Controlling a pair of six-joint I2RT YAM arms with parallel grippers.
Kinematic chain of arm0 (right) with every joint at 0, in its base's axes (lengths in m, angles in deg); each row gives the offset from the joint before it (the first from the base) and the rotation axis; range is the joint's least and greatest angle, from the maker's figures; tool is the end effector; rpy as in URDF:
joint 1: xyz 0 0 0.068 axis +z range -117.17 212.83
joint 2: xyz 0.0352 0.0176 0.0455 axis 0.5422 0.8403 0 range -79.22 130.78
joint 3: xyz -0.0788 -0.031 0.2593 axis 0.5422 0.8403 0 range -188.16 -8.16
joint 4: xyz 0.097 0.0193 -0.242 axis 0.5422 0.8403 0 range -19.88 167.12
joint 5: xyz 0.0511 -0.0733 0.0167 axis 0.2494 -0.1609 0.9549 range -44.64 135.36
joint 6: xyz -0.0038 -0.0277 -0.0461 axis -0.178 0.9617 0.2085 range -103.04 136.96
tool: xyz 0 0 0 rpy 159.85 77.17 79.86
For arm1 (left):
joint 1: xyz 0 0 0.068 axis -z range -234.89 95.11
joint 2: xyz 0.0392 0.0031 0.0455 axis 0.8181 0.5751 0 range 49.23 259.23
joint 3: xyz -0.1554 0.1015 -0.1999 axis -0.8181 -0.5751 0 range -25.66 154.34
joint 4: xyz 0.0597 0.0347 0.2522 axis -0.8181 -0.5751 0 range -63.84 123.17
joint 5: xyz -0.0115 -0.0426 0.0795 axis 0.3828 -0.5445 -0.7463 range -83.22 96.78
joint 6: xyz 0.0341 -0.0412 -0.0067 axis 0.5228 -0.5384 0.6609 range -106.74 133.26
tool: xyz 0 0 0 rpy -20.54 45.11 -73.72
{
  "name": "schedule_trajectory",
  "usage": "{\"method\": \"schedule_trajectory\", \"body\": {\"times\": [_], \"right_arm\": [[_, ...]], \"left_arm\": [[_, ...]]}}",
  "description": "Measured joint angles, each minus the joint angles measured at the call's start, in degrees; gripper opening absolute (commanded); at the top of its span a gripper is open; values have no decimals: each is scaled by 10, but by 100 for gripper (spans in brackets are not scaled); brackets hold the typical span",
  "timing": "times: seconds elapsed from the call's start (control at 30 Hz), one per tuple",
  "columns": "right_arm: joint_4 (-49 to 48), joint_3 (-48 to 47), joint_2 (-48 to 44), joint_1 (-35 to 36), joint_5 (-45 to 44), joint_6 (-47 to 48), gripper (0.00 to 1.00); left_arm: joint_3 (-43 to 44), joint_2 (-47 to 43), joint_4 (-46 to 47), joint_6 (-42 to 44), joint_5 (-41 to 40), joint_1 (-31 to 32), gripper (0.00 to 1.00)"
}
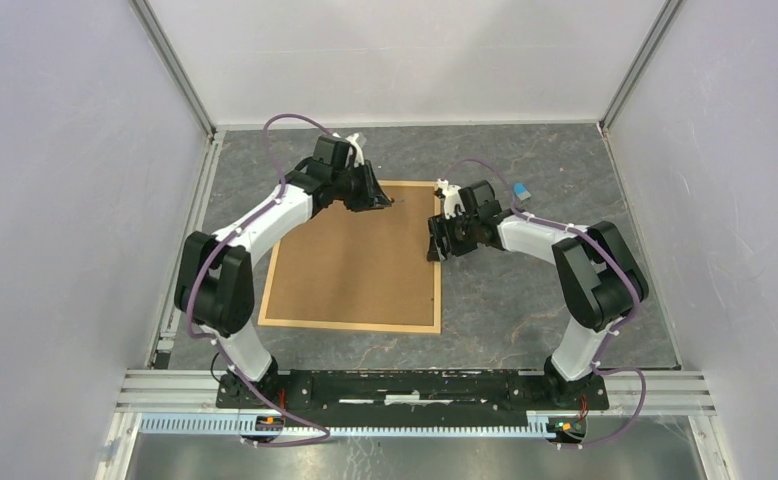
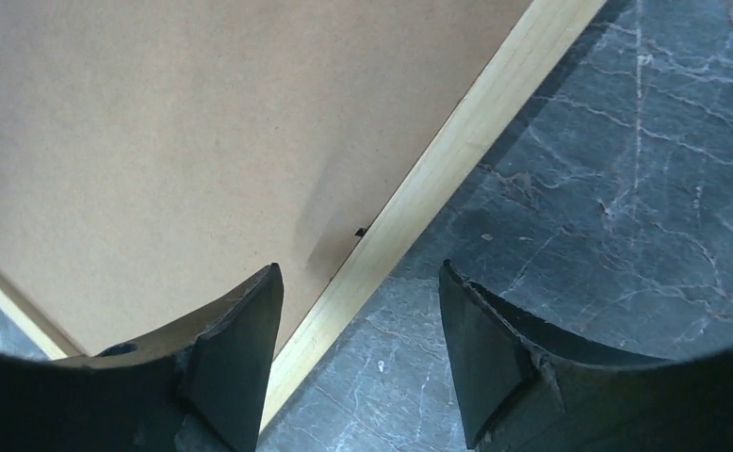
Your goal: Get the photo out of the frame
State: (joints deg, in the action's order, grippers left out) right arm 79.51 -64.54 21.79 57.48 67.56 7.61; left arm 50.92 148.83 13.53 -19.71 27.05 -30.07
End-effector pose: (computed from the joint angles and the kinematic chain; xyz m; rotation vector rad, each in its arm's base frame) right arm 0.3122 0.1580 0.1566 -0.5022 2.5149 0.7230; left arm 0.3506 -0.1758 0.2605 0.0175 2.4393 -0.8958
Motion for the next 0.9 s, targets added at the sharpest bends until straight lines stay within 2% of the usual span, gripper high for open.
{"method": "schedule_trajectory", "body": {"times": [0.3,0.43,0.57,0.67,0.77,0.87,0.9], "right_arm": [[66,-68,34,54,-151,-56,56],[86,-85,44,71,-194,-74,52],[94,-92,47,79,-209,-90,43],[95,-92,47,80,-215,-101,28],[97,-91,46,76,-216,-115,17],[102,-92,46,75,-222,-129,0],[107,-95,47,75,-224,-134,0]], "left_arm": [[-39,-44,-4,14,-23,-25,2],[-45,-46,-2,14,-23,-25,2],[-50,-46,-2,14,-24,-25,2],[-56,-48,-1,15,-25,-25,2],[-62,-52,-1,16,-29,-25,2],[-65,-55,-1,20,-32,-26,2],[-66,-55,-1,21,-33,-26,2]]}}
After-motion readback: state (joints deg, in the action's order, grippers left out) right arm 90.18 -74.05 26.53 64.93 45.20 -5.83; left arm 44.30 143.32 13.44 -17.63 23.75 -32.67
